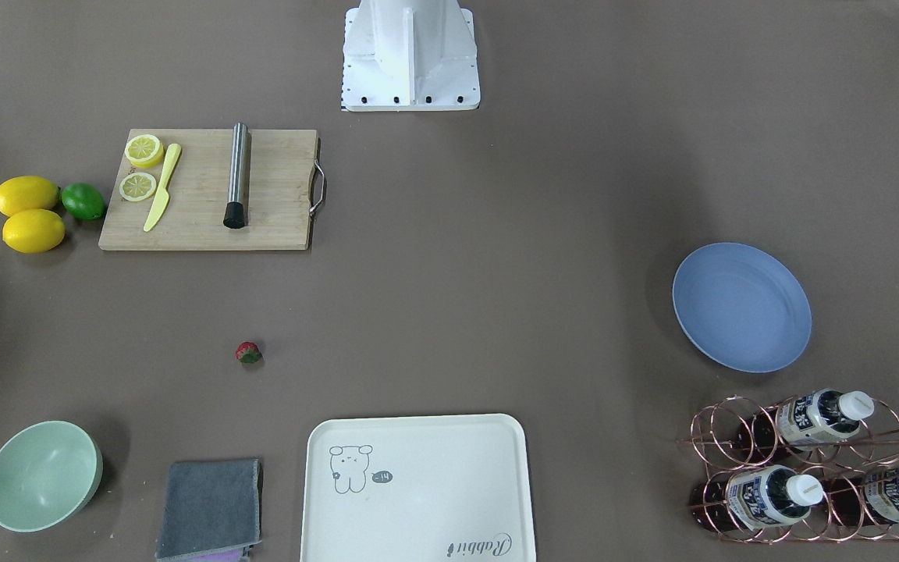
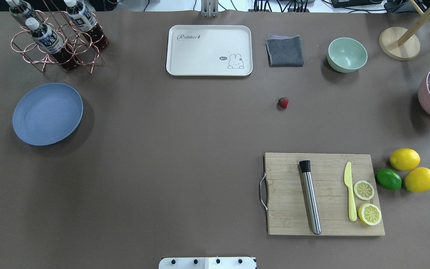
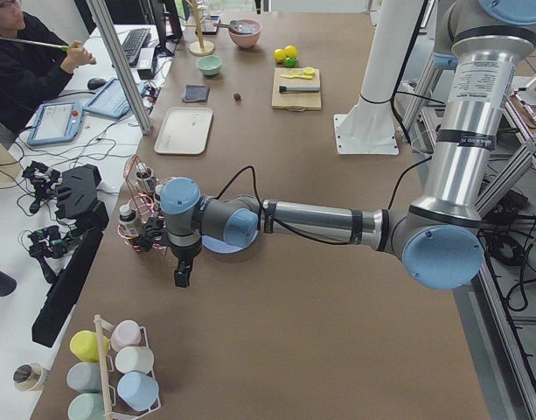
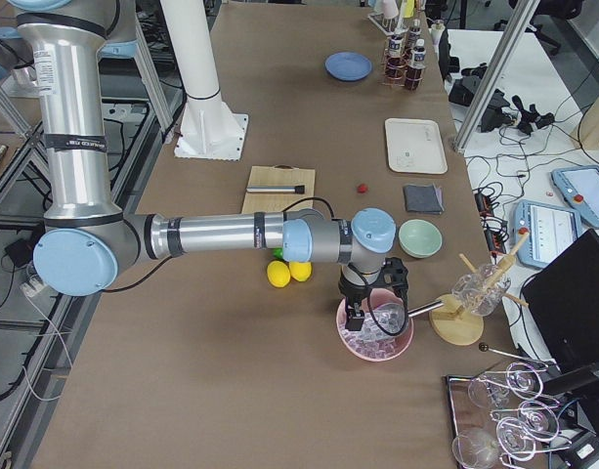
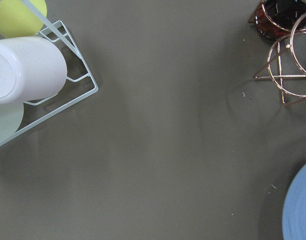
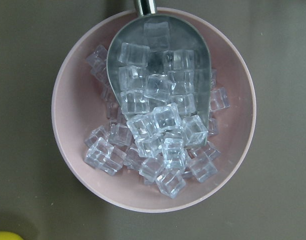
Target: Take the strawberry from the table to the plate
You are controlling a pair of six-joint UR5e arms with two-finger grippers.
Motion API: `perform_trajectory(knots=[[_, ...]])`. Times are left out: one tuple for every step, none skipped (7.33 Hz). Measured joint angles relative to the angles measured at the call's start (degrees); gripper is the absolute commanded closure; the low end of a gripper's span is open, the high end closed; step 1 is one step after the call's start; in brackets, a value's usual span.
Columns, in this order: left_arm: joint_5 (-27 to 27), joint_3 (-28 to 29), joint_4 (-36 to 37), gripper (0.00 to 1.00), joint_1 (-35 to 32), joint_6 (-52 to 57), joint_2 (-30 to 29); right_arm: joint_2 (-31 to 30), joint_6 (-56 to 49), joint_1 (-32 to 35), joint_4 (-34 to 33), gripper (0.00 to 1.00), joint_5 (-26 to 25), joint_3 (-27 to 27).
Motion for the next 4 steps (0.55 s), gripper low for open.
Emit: perform_trajectory(knots=[[-0.1, 0.0, -0.1, 0.02, 0.0, 0.1, 0.0, -0.1, 0.0, 0.0, 0.0, 0.00, 0.0, 0.0], [-0.4, 0.1, -1.1, 0.02, 0.0, 0.2, 0.0, -0.1, 0.1, 0.0, 0.0, 0.00, 0.0, 0.0], [-0.4, 0.2, -3.2, 0.02, 0.1, 0.2, 0.0, -0.1, 0.1, 0.0, 0.0, 0.00, 0.0, 0.0], [-0.4, 0.0, -5.0, 0.02, 0.2, 0.1, 0.0, -0.1, 0.1, 0.0, 0.0, 0.00, 0.0, 0.0]])
